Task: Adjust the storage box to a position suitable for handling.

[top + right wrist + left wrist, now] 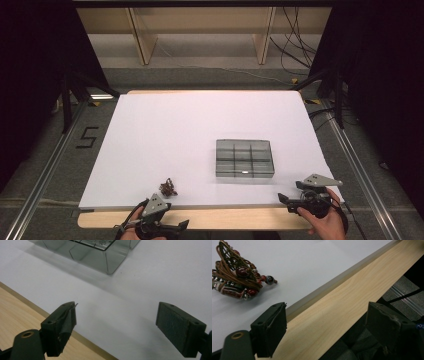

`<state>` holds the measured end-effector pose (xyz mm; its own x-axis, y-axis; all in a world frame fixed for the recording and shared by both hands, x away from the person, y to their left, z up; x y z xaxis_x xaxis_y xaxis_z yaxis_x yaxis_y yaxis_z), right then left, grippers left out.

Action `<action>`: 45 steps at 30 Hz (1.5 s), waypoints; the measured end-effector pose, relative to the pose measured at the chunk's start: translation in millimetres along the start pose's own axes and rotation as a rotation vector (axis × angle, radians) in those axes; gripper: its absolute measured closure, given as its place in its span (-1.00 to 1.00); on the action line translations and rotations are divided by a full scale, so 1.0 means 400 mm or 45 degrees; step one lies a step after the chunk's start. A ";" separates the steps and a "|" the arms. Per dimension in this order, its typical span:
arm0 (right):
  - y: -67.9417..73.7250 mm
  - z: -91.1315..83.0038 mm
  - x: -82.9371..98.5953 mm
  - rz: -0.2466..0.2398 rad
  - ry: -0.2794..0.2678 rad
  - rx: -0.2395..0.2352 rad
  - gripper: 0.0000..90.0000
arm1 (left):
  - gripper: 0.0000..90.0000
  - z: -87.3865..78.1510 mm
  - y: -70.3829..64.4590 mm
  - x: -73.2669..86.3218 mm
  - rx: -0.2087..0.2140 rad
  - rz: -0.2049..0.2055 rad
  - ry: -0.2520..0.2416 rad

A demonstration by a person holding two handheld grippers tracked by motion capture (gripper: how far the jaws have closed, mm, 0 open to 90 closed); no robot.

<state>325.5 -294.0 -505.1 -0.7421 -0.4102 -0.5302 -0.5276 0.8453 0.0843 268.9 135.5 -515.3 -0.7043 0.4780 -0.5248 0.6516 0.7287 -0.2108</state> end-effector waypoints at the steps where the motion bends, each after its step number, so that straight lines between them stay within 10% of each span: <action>1: 0.001 0.000 0.000 0.001 0.003 -0.001 -0.61 | -0.63 0.000 0.000 0.000 0.000 0.000 0.000; 20: 0.005 -0.001 0.000 0.062 -0.013 -0.012 -0.63 | -0.63 0.002 -0.003 -0.002 -0.005 0.014 -0.026; 32: 0.002 -0.009 -0.006 -0.018 -0.044 -0.015 -0.54 | -0.63 -0.003 -0.013 -0.021 0.003 0.044 -0.049; 45: -0.022 -0.024 -0.034 -0.029 -0.079 0.033 -0.51 | -0.55 0.002 -0.038 -0.139 -0.028 0.087 -0.136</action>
<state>336.2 -299.3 -490.6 -0.7023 -0.4079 -0.5834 -0.5326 0.8448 0.0505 298.3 97.7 -483.5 -0.6238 0.4731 -0.6222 0.6899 0.7074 -0.1538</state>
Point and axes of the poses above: each handheld gripper's, and its own axes: z roughly forward along the jaws, x roughly out of its underside, y roughly to its left, the point moved 3 cm from there along z, roughly forward along the jaws, and after that the axes turned 15 degrees about y, right-handed, at the moved point
